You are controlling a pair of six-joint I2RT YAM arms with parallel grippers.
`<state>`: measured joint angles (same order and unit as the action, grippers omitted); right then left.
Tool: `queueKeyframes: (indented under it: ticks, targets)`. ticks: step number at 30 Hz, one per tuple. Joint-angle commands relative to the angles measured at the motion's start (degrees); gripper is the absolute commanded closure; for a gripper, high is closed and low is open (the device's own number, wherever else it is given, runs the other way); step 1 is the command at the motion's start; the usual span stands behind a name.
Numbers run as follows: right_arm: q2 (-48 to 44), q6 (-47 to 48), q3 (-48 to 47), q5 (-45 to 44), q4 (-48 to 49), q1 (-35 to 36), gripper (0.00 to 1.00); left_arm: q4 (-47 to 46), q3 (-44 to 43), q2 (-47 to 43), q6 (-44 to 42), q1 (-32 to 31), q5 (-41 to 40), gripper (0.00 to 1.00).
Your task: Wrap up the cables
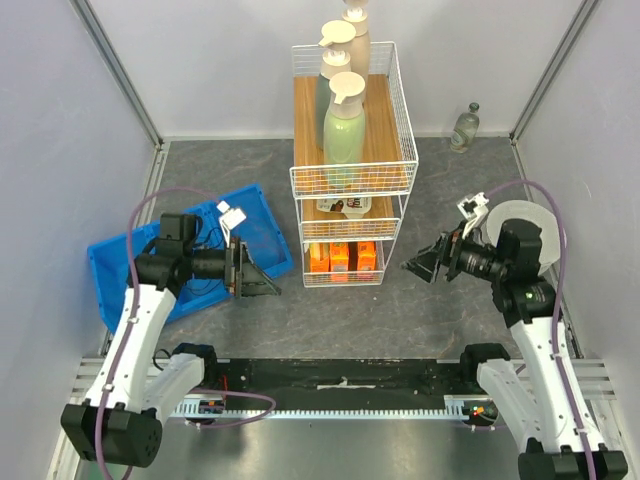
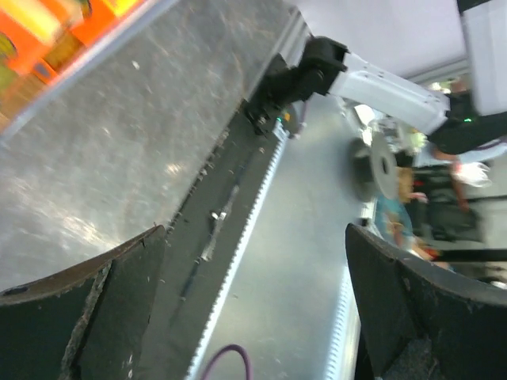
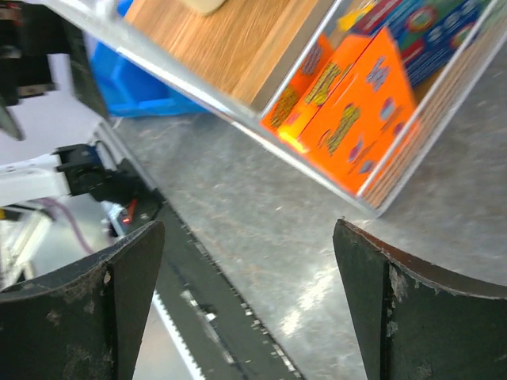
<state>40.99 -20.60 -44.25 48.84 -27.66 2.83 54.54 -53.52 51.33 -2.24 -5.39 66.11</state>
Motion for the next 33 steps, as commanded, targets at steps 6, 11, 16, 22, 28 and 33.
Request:
queueKeyframes:
  ticks: [6,11,16,22,28,33]
  targets:
    - [-3.56,-18.50,11.98,11.09,22.45,0.42,0.07,-58.01,23.17,-8.08,49.76,-2.95,5.72,0.01]
    - [-2.94,-16.76,14.72,9.00,33.44,6.74,0.06,-68.76,28.11,-7.39,55.67,-9.89,-2.38,0.01]
    - [-0.92,-13.33,14.54,6.01,37.06,12.10,0.06,-76.94,27.24,-0.98,55.24,-15.96,-8.00,0.01]
    - [1.19,-12.53,15.95,1.71,41.28,13.08,0.06,-84.33,25.66,6.58,55.85,-17.38,-10.74,0.02]
    - [4.35,-10.00,15.07,-1.64,44.01,13.16,0.06,-86.62,21.09,13.52,53.31,-17.46,-12.14,0.03]
    - [9.44,-4.28,11.82,-4.36,43.39,13.08,0.05,-88.11,17.93,19.24,51.64,-17.46,-13.28,0.05]
